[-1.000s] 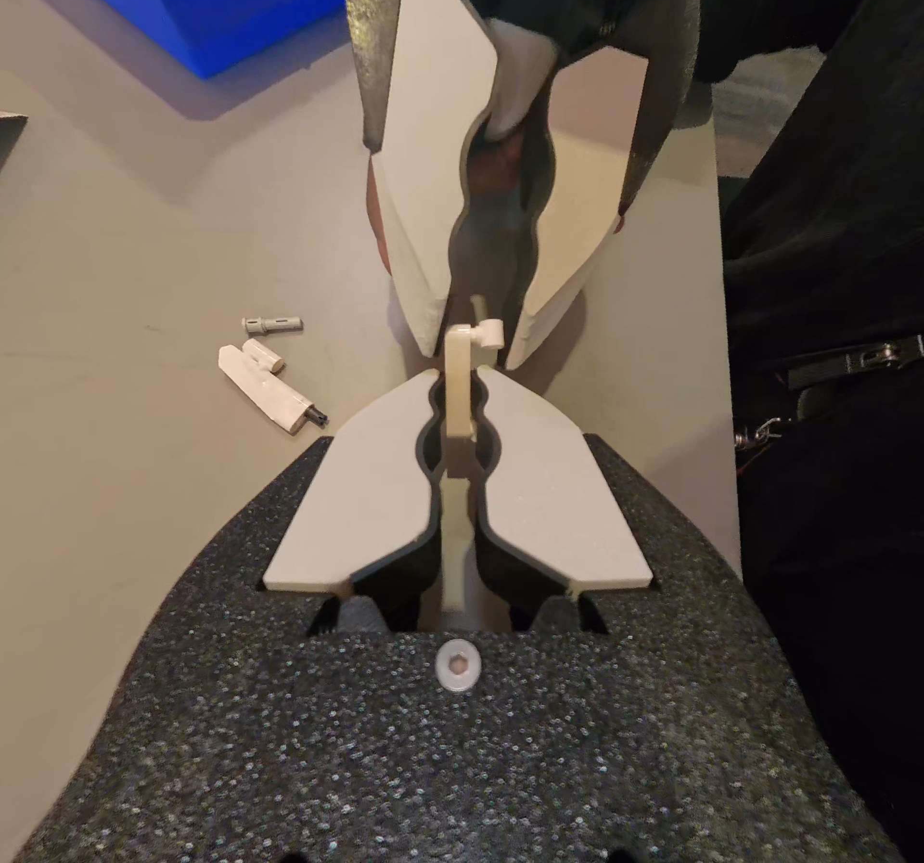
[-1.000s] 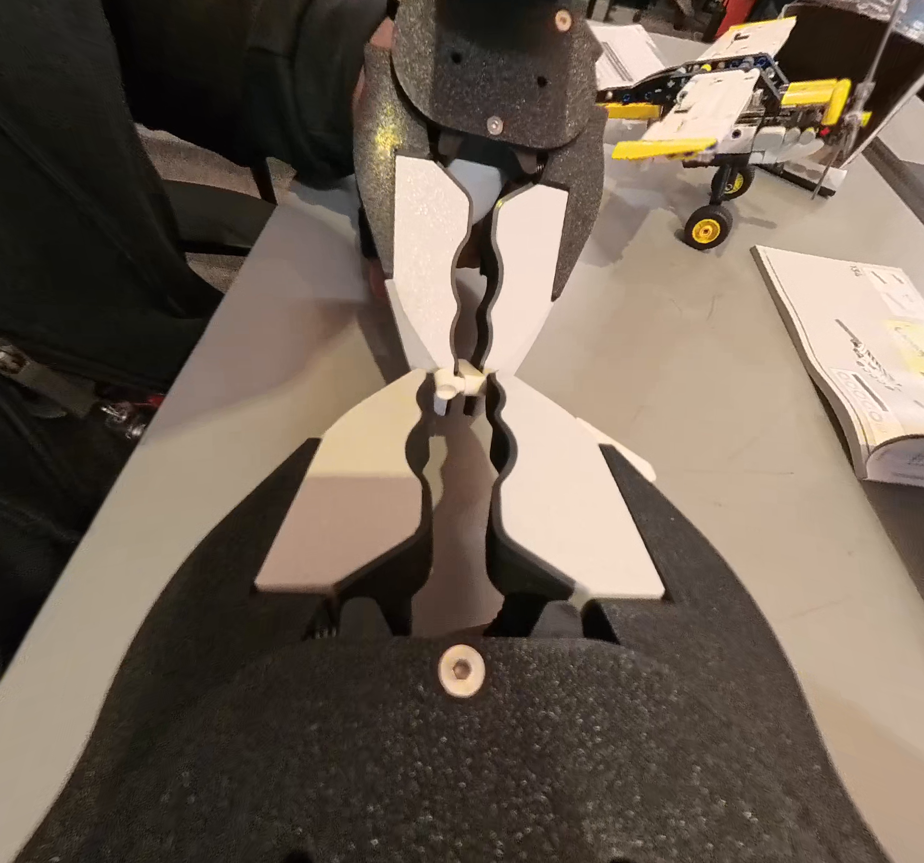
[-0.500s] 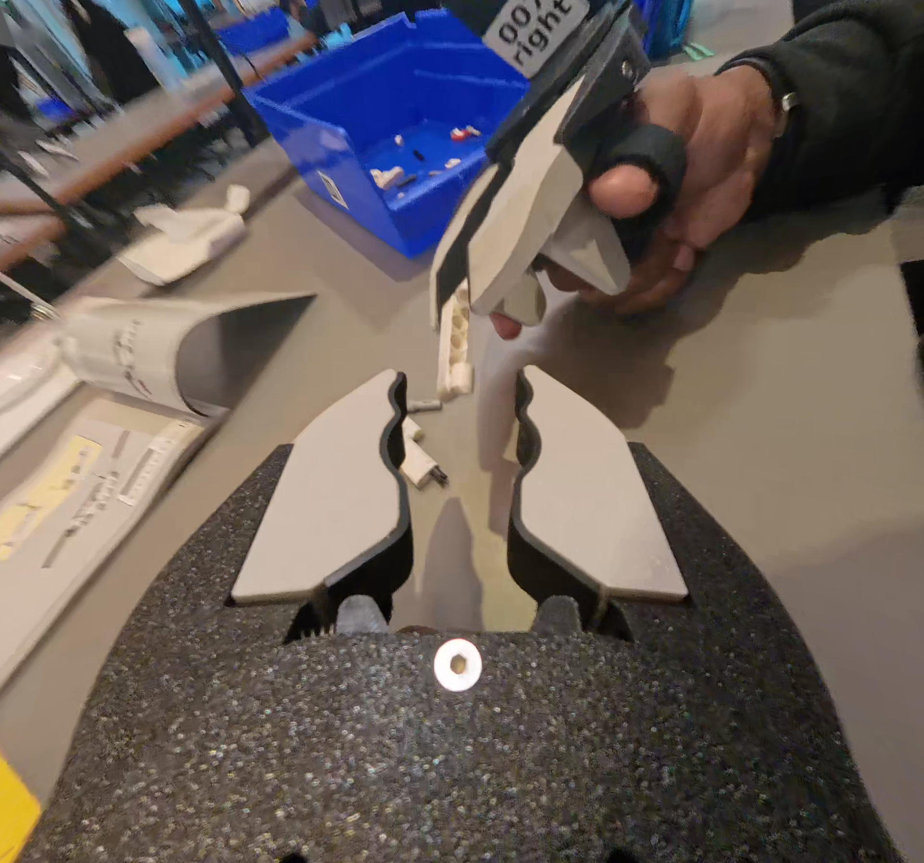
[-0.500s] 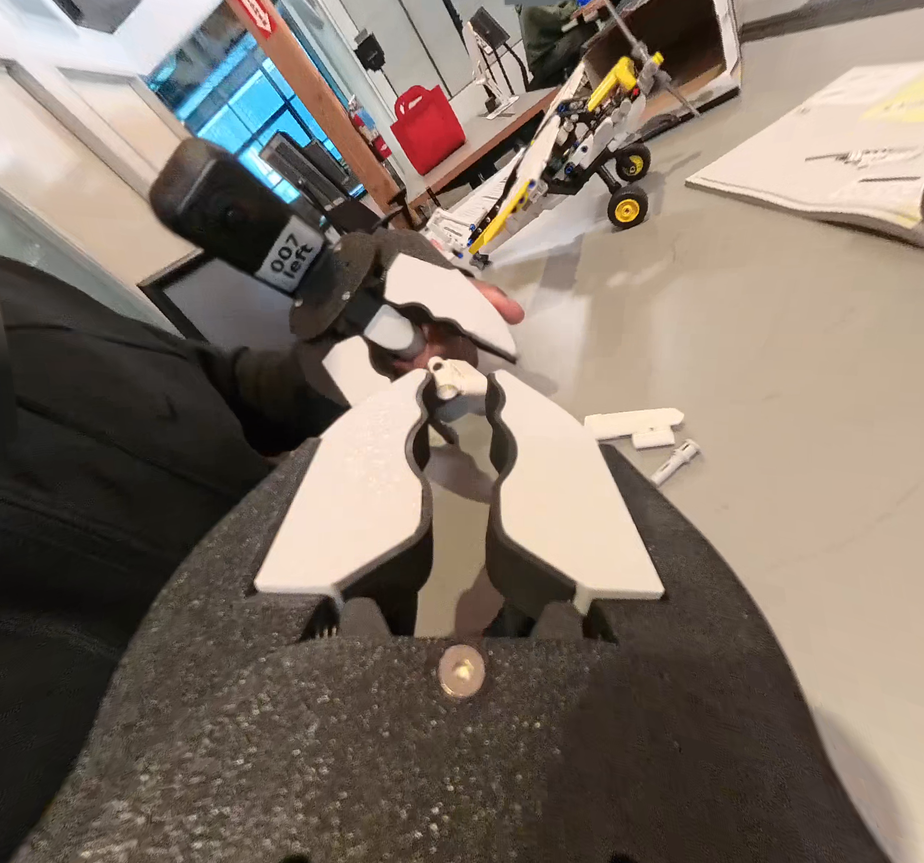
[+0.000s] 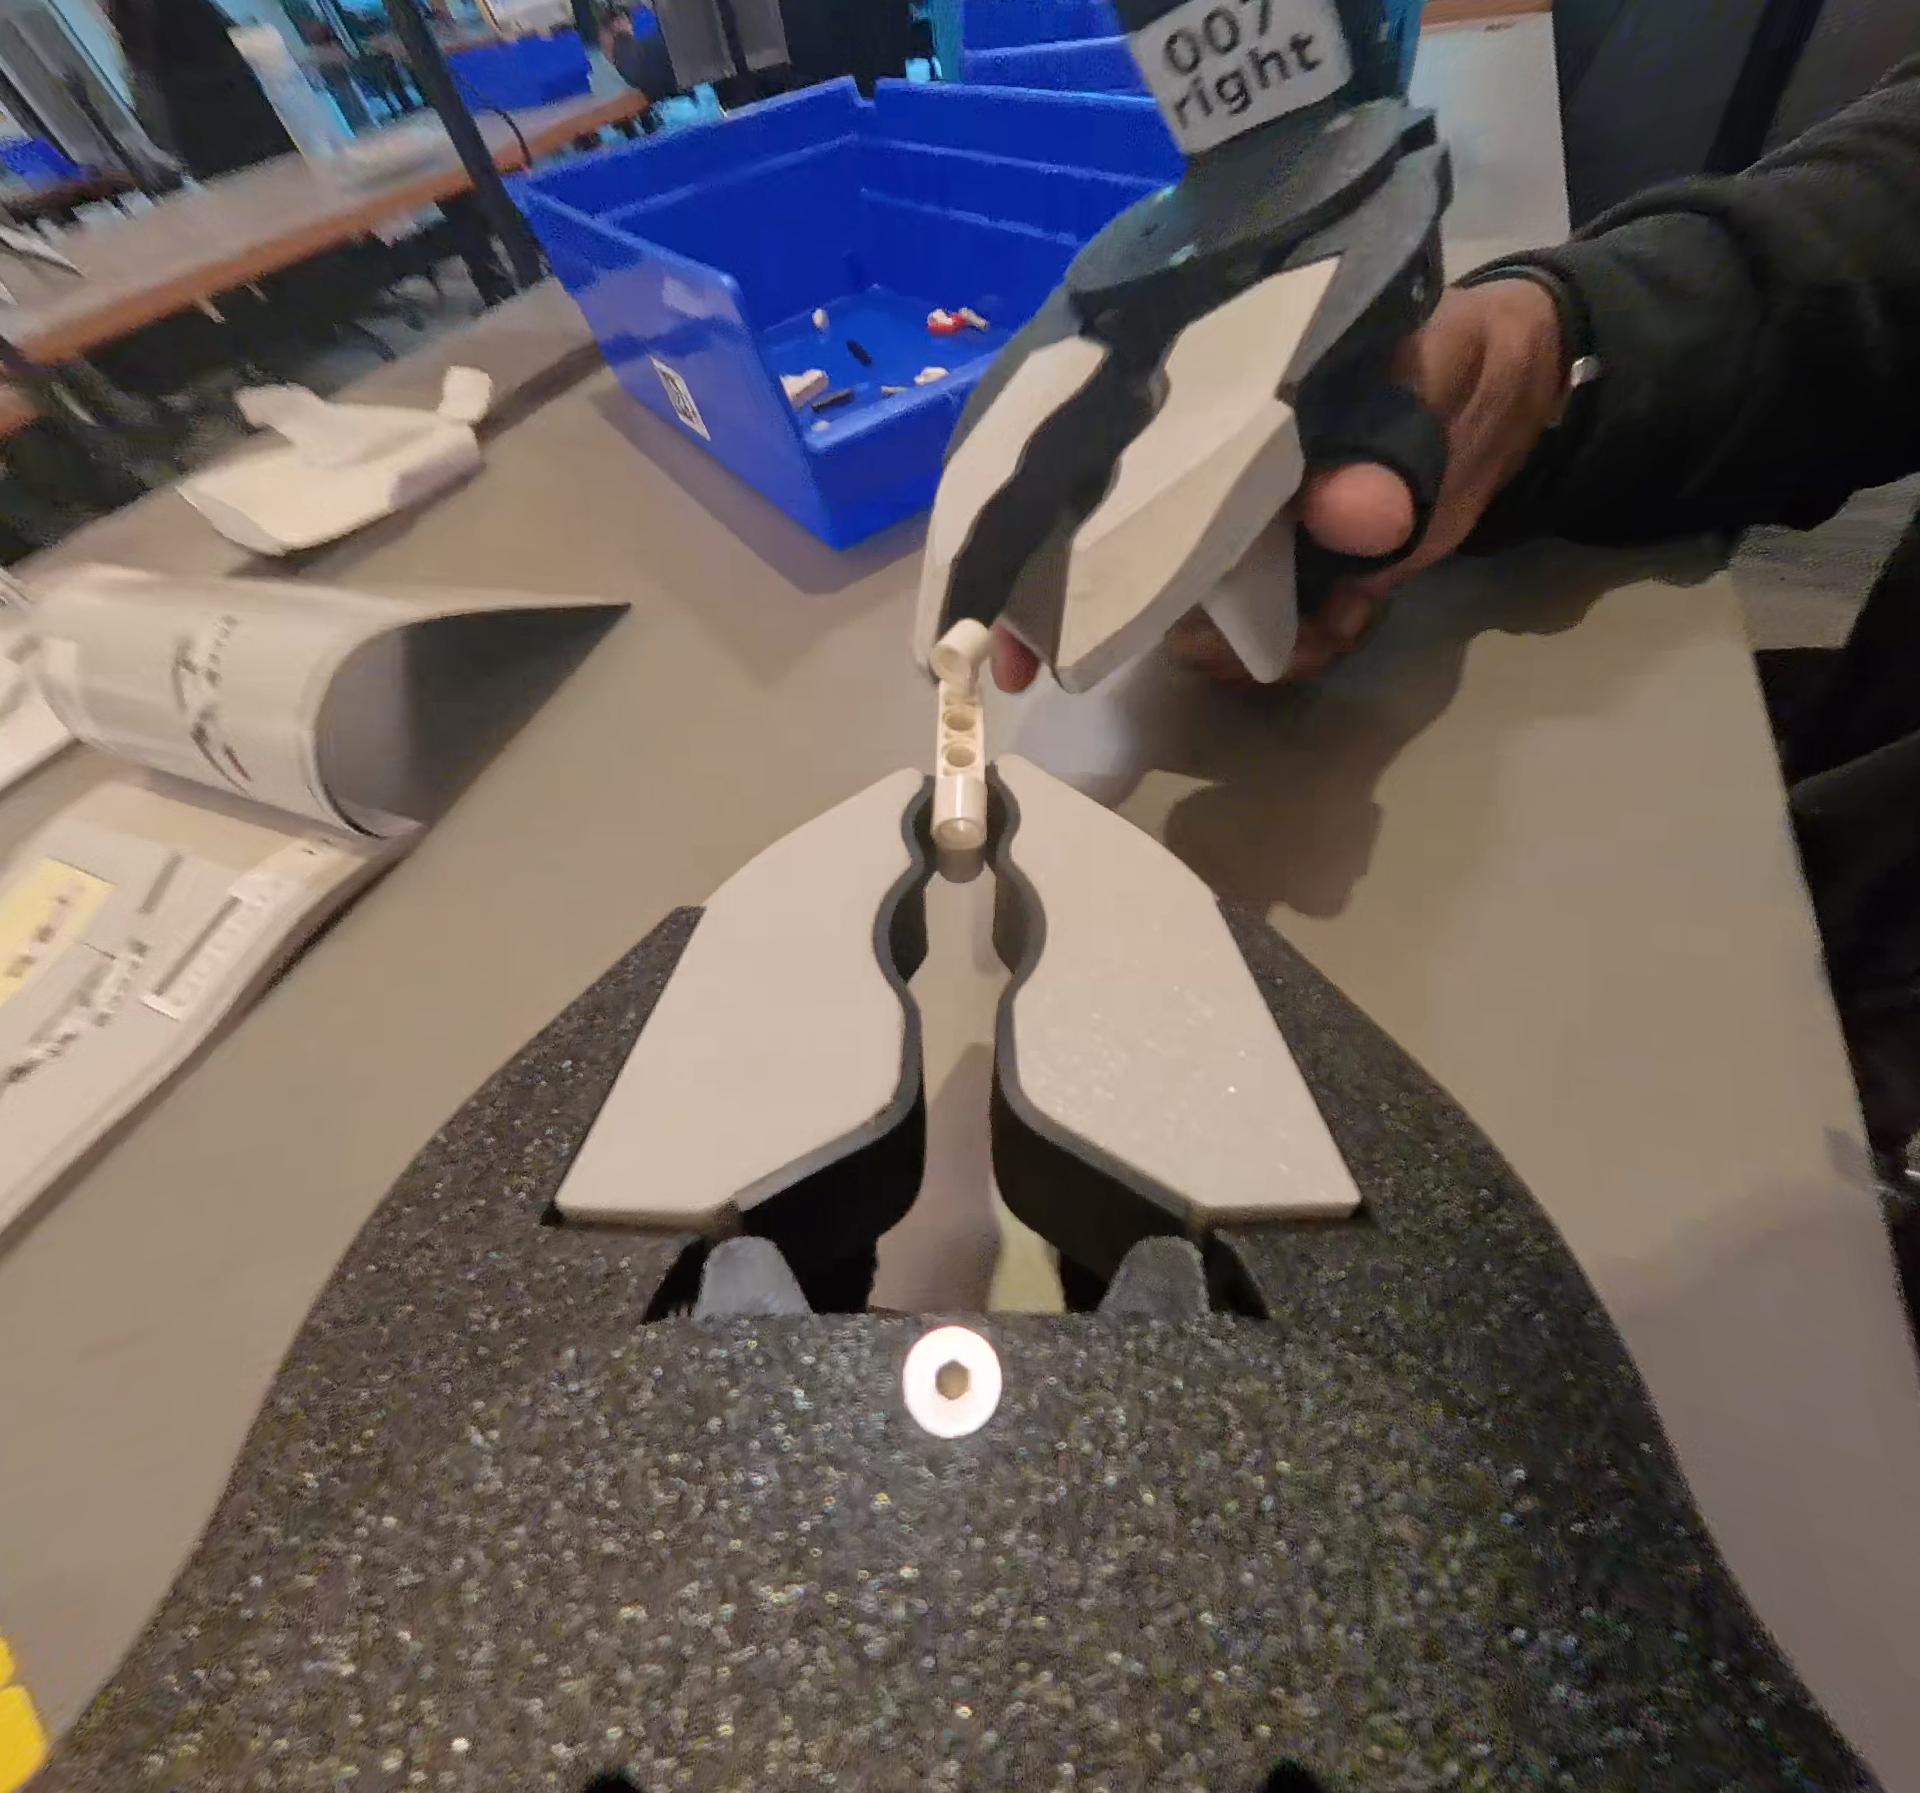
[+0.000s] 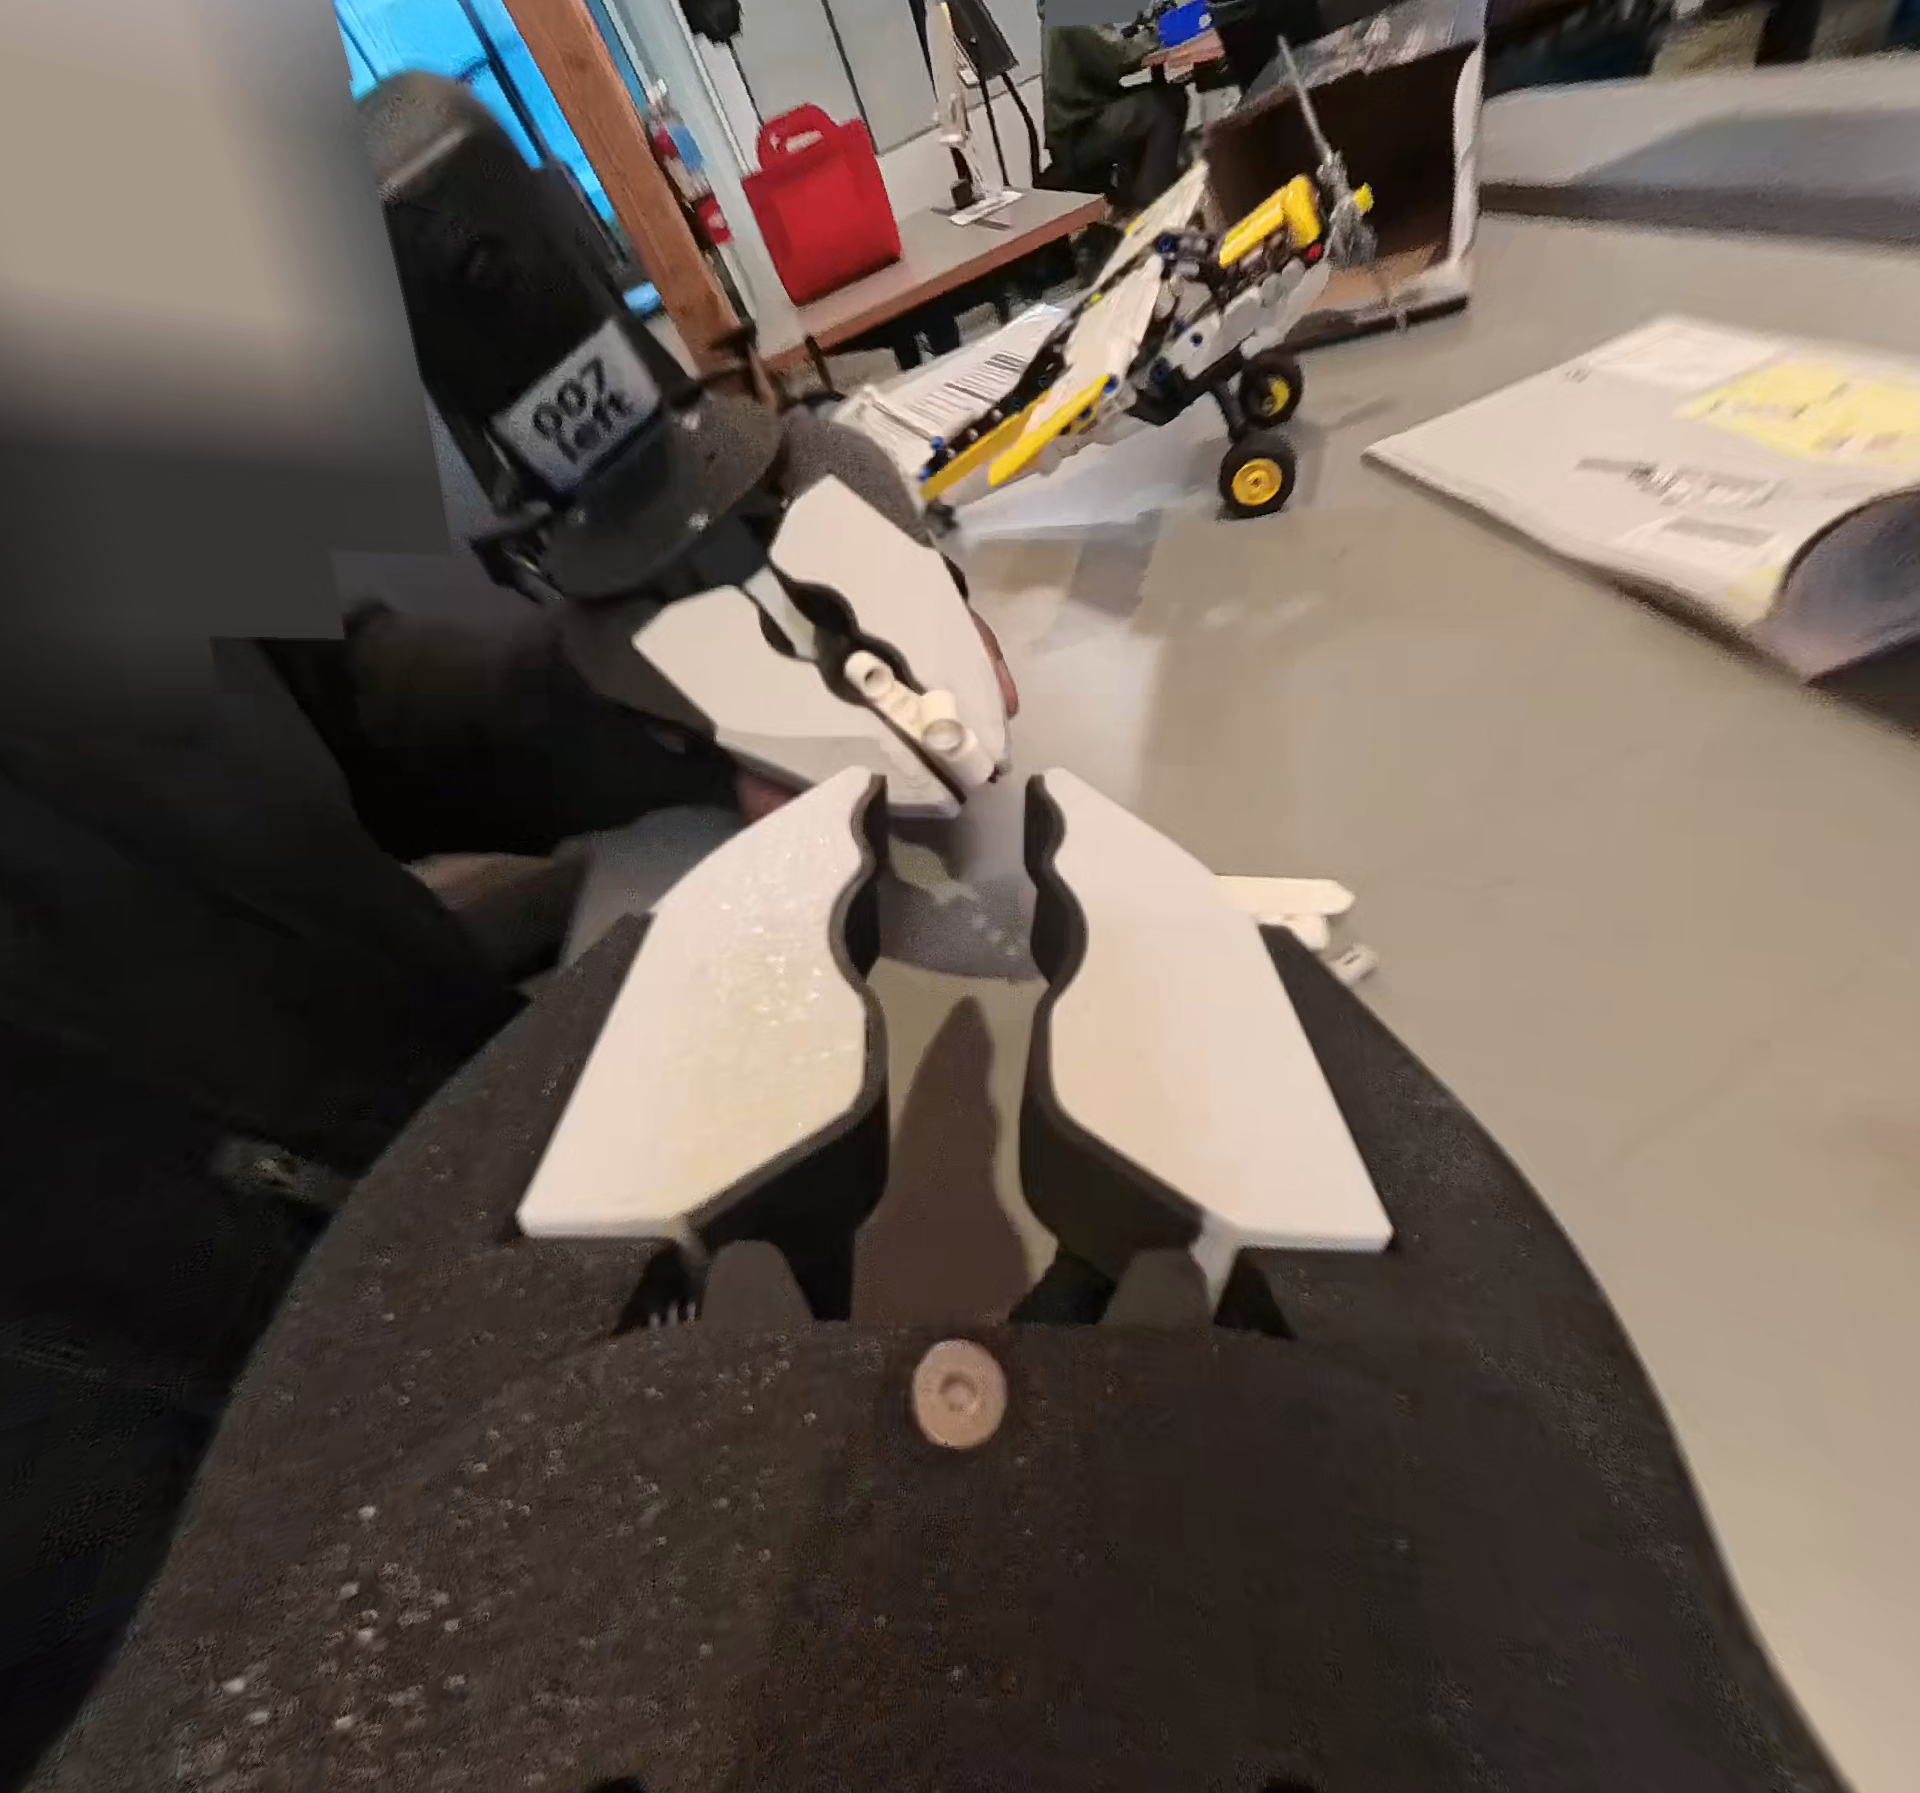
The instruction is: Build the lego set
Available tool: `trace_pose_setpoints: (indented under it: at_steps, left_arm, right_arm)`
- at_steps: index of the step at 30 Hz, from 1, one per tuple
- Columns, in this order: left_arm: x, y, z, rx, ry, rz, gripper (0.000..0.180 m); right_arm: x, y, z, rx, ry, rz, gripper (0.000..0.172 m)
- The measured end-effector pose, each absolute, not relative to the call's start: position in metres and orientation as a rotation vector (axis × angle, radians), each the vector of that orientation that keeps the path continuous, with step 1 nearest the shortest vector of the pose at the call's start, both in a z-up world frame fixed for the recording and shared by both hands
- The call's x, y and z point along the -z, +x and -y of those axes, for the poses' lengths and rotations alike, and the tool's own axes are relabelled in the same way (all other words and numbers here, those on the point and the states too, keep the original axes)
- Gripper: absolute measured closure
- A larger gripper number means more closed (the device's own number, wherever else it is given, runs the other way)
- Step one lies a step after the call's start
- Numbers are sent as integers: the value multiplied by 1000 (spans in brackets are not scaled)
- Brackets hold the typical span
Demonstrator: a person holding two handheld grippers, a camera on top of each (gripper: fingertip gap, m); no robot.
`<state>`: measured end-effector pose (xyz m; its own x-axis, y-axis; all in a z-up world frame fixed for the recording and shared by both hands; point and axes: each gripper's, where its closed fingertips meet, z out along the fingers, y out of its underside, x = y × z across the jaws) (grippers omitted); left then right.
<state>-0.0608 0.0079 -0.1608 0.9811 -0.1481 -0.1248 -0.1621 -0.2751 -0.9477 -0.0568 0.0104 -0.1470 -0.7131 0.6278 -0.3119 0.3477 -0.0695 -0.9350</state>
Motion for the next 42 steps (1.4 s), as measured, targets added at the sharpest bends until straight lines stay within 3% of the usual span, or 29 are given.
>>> trace_pose_setpoints:
  at_steps: [7, 12, 38, 42]
  left_arm:
    - [170, -53, -7, 132, -1897, -246, 173]
    - [173, -48, -6, 192, -1906, -261, 173]
    - [165, -29, 1, 564, -1867, -267, 173]
    - [157, -38, 1, 705, -1842, -89, 173]
  right_arm:
    - [150, -56, -3, -1730, -889, 2062, 149]
    - [150, -55, -2, -1723, -848, 2067, 164]
    - [147, -36, 2, -1890, -626, 2187, 164]
    - [143, -42, -6, -1773, -550, 2121, 143]
